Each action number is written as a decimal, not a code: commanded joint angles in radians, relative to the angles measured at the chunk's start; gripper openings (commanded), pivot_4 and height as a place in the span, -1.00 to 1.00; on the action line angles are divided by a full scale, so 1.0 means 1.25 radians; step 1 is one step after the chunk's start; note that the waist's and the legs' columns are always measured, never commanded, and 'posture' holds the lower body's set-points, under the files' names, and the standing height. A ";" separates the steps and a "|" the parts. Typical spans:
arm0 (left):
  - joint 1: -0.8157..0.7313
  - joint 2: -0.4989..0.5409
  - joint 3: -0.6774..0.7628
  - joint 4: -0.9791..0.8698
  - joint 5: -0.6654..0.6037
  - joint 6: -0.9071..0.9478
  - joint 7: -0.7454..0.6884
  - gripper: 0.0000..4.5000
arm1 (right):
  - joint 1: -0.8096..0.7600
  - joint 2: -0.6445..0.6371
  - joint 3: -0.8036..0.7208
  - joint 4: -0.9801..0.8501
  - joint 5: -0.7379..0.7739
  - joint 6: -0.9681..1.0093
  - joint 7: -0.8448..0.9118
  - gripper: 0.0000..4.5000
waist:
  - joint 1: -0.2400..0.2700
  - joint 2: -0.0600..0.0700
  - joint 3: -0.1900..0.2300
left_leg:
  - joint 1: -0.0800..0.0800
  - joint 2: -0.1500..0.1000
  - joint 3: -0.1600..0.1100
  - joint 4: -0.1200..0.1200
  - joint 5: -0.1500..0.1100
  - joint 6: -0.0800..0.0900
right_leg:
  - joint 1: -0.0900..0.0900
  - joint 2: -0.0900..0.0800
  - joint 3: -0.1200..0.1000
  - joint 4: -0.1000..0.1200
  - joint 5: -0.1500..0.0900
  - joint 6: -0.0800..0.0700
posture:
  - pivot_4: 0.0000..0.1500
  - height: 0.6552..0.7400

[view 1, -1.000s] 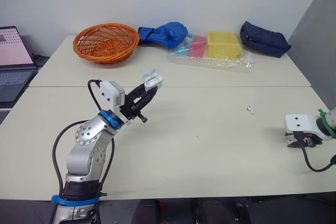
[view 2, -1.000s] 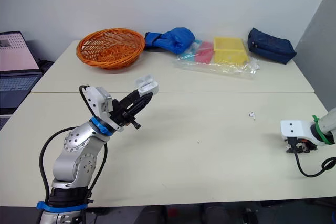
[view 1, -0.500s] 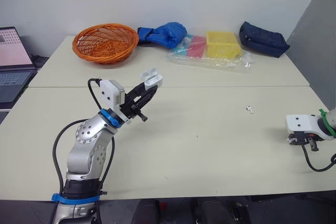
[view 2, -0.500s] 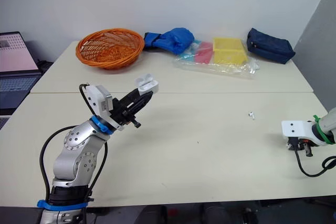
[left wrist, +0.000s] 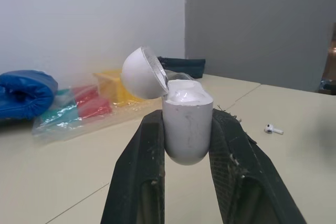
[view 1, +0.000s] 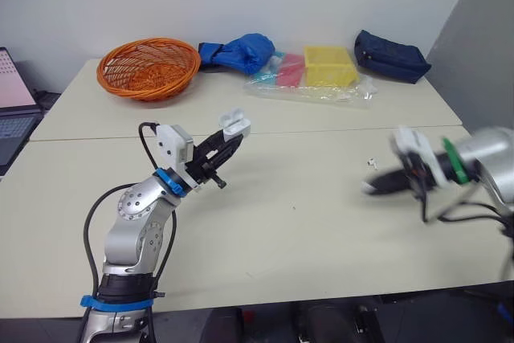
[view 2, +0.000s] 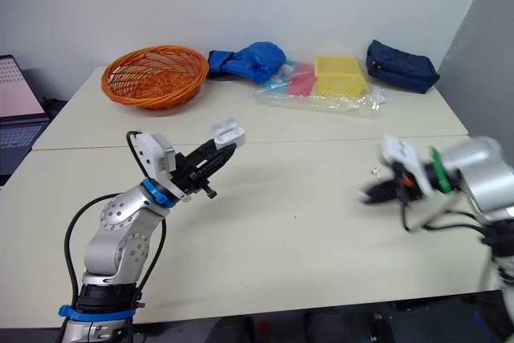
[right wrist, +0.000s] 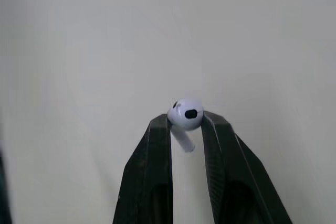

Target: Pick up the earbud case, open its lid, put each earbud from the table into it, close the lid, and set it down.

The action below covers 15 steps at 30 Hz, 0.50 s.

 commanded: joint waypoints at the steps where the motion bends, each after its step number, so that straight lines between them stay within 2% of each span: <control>1: -0.020 -0.003 -0.005 -0.001 0.005 -0.033 -0.015 -0.65 | -0.094 0.151 -0.167 -0.104 0.171 0.286 -0.198 -0.81 | 0.006 0.000 0.000 | -0.001 0.000 -0.001 0.000 0.000 0.000 | 0.000 0.000 -0.001 0.000 0.000 0.000 | 1.00 1.00; 3: -0.030 -0.010 -0.010 0.007 0.005 -0.038 -0.015 -0.65 | -0.117 0.261 -0.230 -0.149 0.205 0.349 -0.313 -0.81 | 0.020 -0.001 0.000 | -0.002 0.000 -0.001 0.000 0.000 0.000 | 0.000 0.000 -0.003 -0.001 -0.001 -0.001 | 1.00 1.00; 5: -0.038 -0.021 -0.019 0.014 0.011 -0.047 -0.012 -0.65 | -0.107 0.375 -0.253 -0.206 0.211 0.336 -0.431 -0.81 | 0.028 -0.001 -0.001 | -0.004 -0.001 0.000 0.000 0.000 0.000 | -0.001 -0.001 -0.003 -0.002 -0.001 -0.001 | 1.00 1.00; 8: -0.046 -0.033 -0.025 0.023 0.020 -0.060 -0.006 -0.65 | -0.086 0.463 -0.257 -0.248 0.221 0.316 -0.533 -0.81 | 0.030 -0.001 -0.001 | -0.009 -0.001 0.002 0.000 0.000 0.000 | -0.006 -0.003 -0.001 -0.003 -0.001 0.002 | 1.00 1.00; 11: -0.059 -0.068 -0.035 0.031 0.045 -0.093 0.026 -0.65 | -0.030 0.584 -0.190 -0.260 0.154 0.180 -0.661 -0.81 | 0.029 -0.002 -0.001 | -0.016 -0.002 0.002 0.001 0.000 0.000 | -0.012 -0.003 0.000 -0.003 0.002 0.000 | 1.00 1.00; 15: -0.079 -0.098 -0.040 0.046 0.077 -0.133 0.058 -0.65 | -0.006 0.644 -0.135 -0.217 0.087 0.043 -0.742 -0.81 | 0.023 -0.002 -0.001 | -0.016 -0.001 0.001 0.001 0.000 0.000 | -0.013 -0.001 -0.001 -0.002 0.002 0.000 | 1.00 1.00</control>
